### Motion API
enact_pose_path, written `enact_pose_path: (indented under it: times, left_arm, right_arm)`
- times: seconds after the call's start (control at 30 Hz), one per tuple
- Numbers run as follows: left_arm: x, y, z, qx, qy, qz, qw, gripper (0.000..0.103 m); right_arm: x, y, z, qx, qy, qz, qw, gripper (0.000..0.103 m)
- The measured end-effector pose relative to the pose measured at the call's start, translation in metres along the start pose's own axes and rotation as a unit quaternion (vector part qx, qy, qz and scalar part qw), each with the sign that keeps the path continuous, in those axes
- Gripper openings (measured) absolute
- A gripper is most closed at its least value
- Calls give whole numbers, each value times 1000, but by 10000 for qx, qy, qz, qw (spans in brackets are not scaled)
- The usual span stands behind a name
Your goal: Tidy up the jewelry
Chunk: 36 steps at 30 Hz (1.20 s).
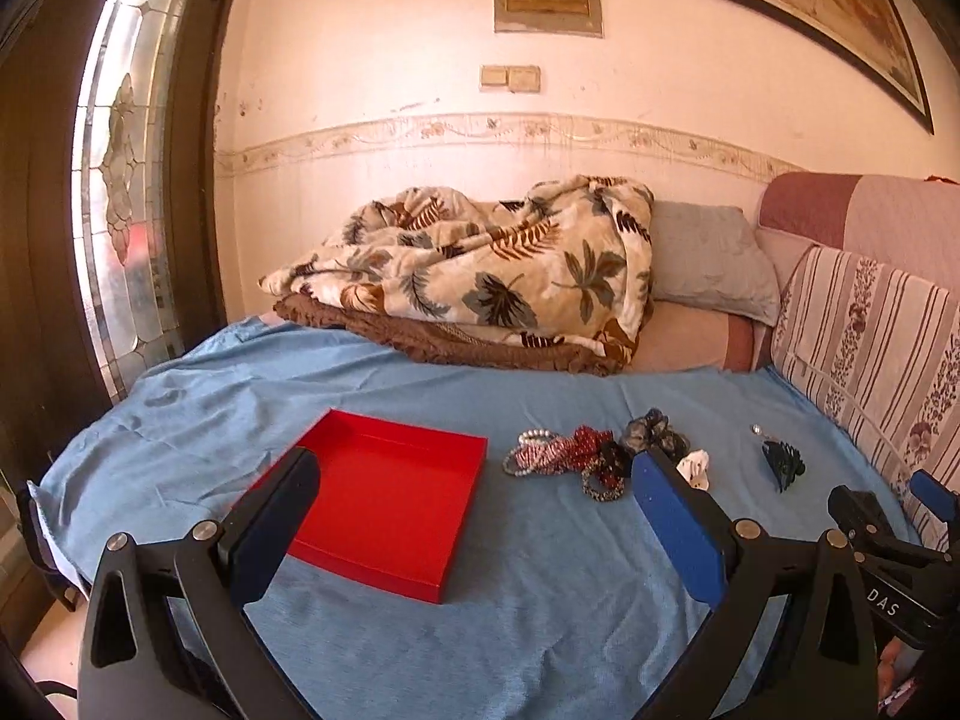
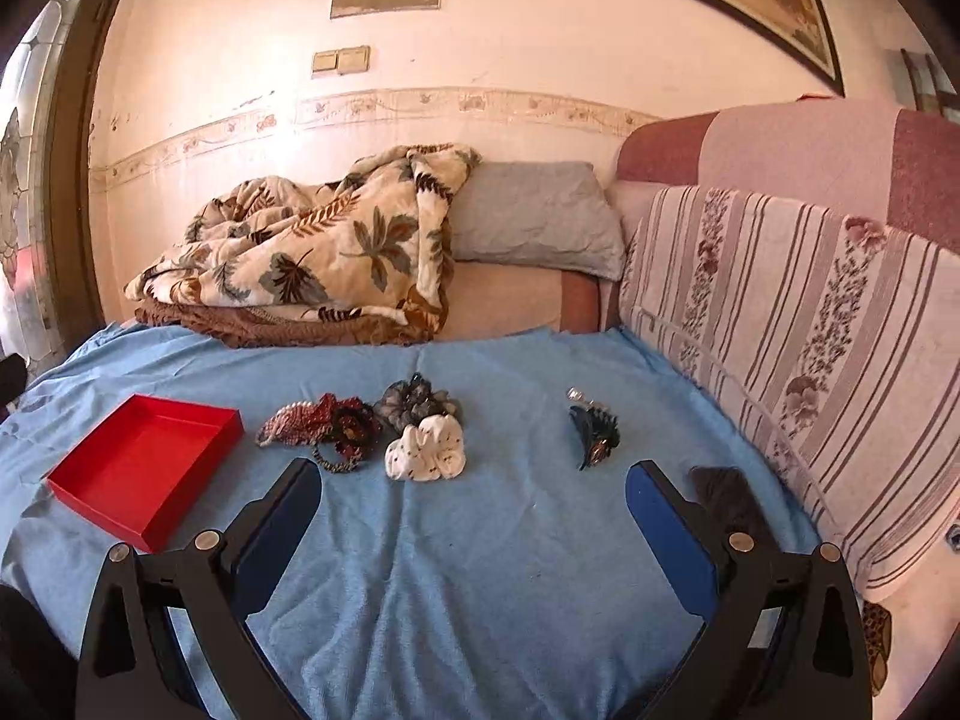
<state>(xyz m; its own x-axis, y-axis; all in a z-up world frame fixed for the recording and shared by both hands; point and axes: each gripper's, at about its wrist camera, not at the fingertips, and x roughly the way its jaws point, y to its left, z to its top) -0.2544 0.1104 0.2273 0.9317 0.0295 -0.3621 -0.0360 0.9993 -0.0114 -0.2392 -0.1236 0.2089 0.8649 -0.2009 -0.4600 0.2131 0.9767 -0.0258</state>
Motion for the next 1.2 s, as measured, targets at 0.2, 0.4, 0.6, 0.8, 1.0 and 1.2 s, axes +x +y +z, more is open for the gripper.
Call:
enact_pose_path:
  times: [0.2,0.4,0.6,0.8,1.0,1.2]
  left_arm:
    - [-16,9,17,2,-167,32,9999,103]
    - [-11,18,41,16,-294,-48,9996,103]
    - [14,22,51,44,-178,-205,9996,103]
    - [46,25,50,15,108,-150,9998,103]
    - [84,27,43,-112,530,-113,9985,103]
    - [124,22,37,-53,907,-66,9958,103]
  right_arm:
    - [-15,4,22,-151,-244,194,9994,103]
    - [-7,7,50,-143,93,700,9974,103]
    - [5,17,51,-250,-3,621,9978,103]
    - [24,22,44,-199,109,598,9980,103]
    - [48,19,45,-185,296,576,9977,103]
    - [87,17,41,-131,607,613,9962,103]
